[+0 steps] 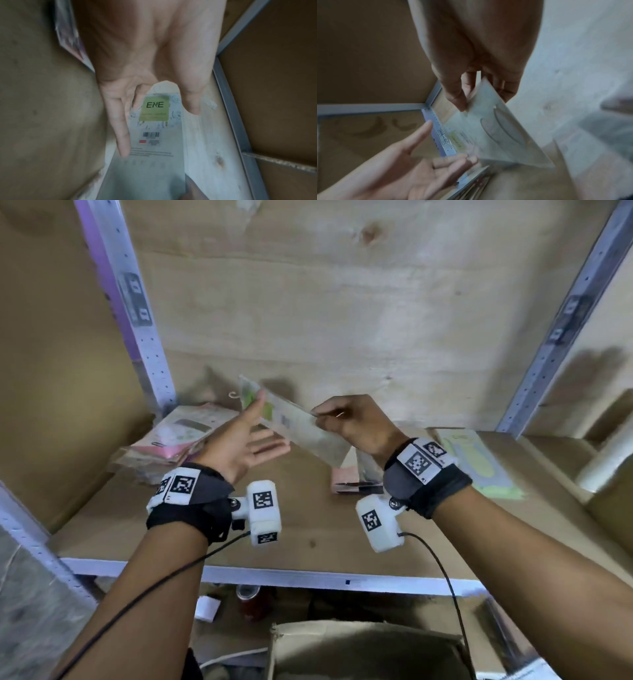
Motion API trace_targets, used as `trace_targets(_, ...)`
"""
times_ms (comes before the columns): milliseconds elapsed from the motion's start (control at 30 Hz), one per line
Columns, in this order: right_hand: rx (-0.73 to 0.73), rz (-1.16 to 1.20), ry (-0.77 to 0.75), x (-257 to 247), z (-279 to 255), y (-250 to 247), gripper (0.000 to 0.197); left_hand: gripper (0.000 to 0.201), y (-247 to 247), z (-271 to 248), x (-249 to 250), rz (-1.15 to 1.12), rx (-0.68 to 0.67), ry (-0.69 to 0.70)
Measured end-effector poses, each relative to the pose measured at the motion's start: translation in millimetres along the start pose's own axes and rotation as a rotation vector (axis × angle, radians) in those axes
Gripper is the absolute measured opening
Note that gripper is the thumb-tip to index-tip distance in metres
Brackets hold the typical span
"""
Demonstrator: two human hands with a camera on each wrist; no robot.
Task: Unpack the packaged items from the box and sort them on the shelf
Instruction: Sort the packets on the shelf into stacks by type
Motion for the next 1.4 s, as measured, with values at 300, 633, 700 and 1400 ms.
trace_targets(300, -0.064, -0.216, -0.077, 13.4, -38.5, -39.2, 0.013, 0.034, 46.3, 10.6, -15.4, -0.170, 0.027, 0.056)
trace_targets(633, 0.064, 0.081, 0.271, 82.3, -52.0, -91.6, 0.031, 0.026, 71.4, 9.7, -36.9, 0.075, -0.154, 0.056)
trace_targets(700, -0.006, 0.205, 0.332, 89.7, -57.3, -91.0, 0.031, 0.026, 73.6, 12.2, -38.6, 0.077, -0.163, 0.047)
trace_targets(1400, -0.105, 0.223, 0.353, 102.5, -85.7, -106.8, 0.032, 0.014, 47.1, 34.8, -55.8, 0.444, 0.258, 0.054)
Point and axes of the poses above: each hand's wrist, its own z-axis towards the middle knuckle, its own y-axis out of the palm, x = y × z, the point moved 4 cm from there along z, towards the middle knuckle, and after that the axes turned 8 degrees about z, right-handed, at the moved point
